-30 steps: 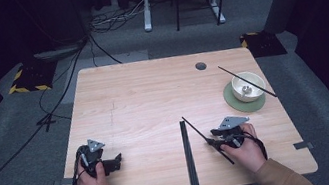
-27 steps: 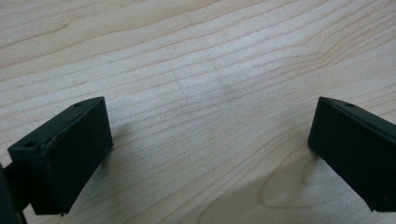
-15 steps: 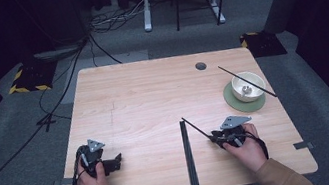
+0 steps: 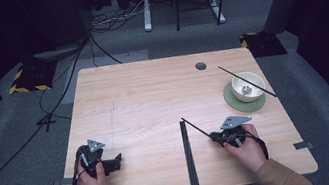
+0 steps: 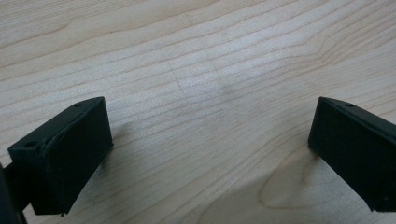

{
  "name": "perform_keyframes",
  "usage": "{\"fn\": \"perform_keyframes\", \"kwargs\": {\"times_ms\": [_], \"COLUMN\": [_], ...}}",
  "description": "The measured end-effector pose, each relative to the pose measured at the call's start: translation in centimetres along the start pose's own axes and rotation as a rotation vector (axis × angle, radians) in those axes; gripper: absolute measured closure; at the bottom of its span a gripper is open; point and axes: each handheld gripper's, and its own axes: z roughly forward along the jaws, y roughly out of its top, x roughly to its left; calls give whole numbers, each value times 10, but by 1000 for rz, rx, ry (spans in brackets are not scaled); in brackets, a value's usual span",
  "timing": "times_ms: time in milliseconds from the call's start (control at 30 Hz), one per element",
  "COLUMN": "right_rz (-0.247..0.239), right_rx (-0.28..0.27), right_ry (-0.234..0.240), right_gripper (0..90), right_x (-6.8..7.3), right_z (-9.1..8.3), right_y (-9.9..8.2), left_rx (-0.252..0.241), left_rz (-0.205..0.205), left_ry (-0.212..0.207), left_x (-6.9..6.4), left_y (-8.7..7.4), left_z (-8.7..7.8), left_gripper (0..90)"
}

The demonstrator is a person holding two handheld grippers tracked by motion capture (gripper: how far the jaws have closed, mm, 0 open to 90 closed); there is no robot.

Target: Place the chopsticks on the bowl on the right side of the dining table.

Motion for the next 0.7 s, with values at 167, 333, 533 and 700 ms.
{"fn": "perform_keyframes", "kwargs": {"times_ms": [167,333,533,700], "right_rz": [11,2,-7,-6], "right_rx": [-7,7,-7,-25], "right_ry": [1,-7,6,18], "right_gripper": [867,868,868,868], "right_x": [0,-1,-5,-5], "right_z": [0,-1,-9,-18], "right_y": [-1,1,5,9], "left_rx": [0,0,0,0], "left_rz": [0,-1,0,0], "left_ry": [0,0,0,0], "left_x": [0,0,0,0], "left_y": [0,0,0,0], "left_z": [0,0,0,0], "left_gripper": [0,0,0,0]}}
